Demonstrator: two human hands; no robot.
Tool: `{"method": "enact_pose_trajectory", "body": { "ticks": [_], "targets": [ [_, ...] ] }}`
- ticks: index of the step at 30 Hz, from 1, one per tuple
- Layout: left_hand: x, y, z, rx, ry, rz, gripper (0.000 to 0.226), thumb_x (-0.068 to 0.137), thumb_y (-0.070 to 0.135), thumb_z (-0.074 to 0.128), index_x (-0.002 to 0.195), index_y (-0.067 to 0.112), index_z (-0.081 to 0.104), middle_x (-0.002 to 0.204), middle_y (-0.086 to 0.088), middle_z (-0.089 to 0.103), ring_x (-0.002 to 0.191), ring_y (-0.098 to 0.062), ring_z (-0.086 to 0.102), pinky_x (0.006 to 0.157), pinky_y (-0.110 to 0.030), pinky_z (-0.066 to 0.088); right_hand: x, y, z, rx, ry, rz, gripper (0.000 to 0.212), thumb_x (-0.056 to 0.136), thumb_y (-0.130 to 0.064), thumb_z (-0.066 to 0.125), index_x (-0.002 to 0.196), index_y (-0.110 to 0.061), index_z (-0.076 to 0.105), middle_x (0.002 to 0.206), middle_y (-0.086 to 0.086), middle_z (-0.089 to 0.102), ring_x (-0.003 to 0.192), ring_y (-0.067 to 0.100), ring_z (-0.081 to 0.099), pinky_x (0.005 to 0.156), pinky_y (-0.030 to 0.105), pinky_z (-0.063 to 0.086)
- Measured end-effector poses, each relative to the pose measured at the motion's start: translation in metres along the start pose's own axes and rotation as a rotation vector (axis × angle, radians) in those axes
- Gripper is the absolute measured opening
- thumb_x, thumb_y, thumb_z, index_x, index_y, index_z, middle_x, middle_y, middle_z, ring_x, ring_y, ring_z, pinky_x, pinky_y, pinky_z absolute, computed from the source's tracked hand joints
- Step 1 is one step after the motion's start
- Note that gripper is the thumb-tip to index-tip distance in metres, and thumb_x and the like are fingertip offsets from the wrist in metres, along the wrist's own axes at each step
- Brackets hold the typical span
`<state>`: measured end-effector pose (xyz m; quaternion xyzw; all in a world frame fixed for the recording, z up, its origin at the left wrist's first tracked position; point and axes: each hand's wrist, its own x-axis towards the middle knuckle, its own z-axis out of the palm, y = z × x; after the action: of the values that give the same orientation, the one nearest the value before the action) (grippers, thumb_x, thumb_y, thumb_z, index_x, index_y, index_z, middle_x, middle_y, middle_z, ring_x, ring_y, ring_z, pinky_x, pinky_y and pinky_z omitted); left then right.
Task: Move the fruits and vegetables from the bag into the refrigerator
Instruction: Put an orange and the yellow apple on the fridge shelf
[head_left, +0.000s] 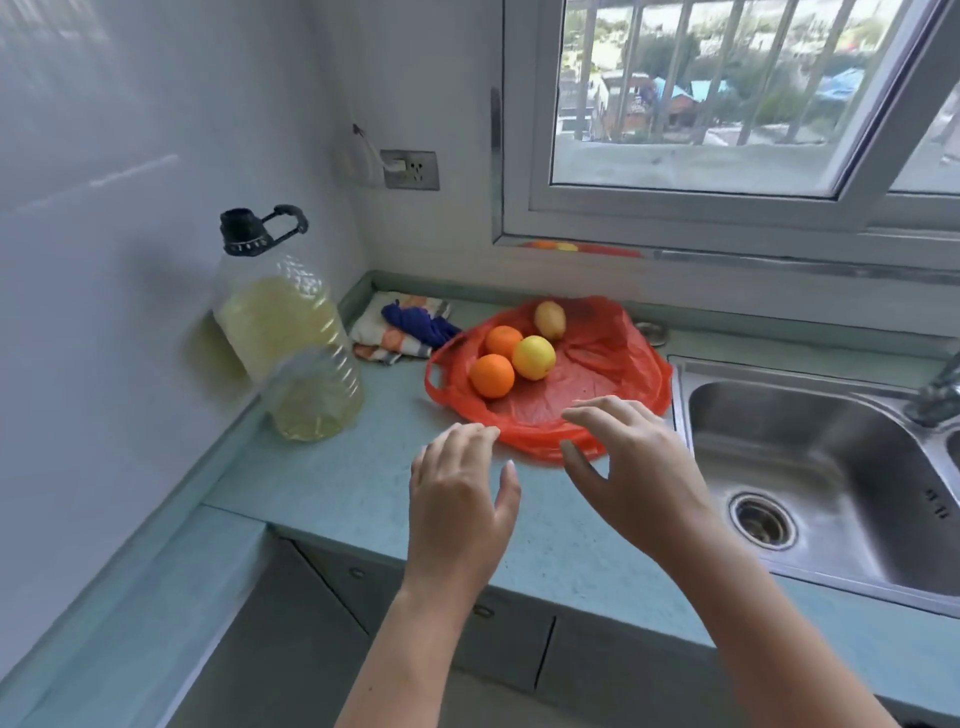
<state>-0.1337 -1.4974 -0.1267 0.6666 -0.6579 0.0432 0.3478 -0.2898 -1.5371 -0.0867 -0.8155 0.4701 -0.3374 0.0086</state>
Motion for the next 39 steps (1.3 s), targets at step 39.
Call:
{"method": "enact_pose_trajectory", "body": {
  "ticks": [39],
  "targets": [
    [0.211,-0.127,0.240,0.157,-0.687,-0.193,0.078,0.084,0.047,0.056,0.146,0.026,0.014,0.153,-0.003,0.015,0.139,-0.020,0.014,0.112,-0.036,0.017,0.204,0.213,0.277,0.299,-0.400,0.630,0.060,0.079,-0.041,0.066,0.130,-0.016,0.045,0.126,0.007,0.050,0.116,0.024,0.047,0.092,0.034,0.038]
  ]
}}
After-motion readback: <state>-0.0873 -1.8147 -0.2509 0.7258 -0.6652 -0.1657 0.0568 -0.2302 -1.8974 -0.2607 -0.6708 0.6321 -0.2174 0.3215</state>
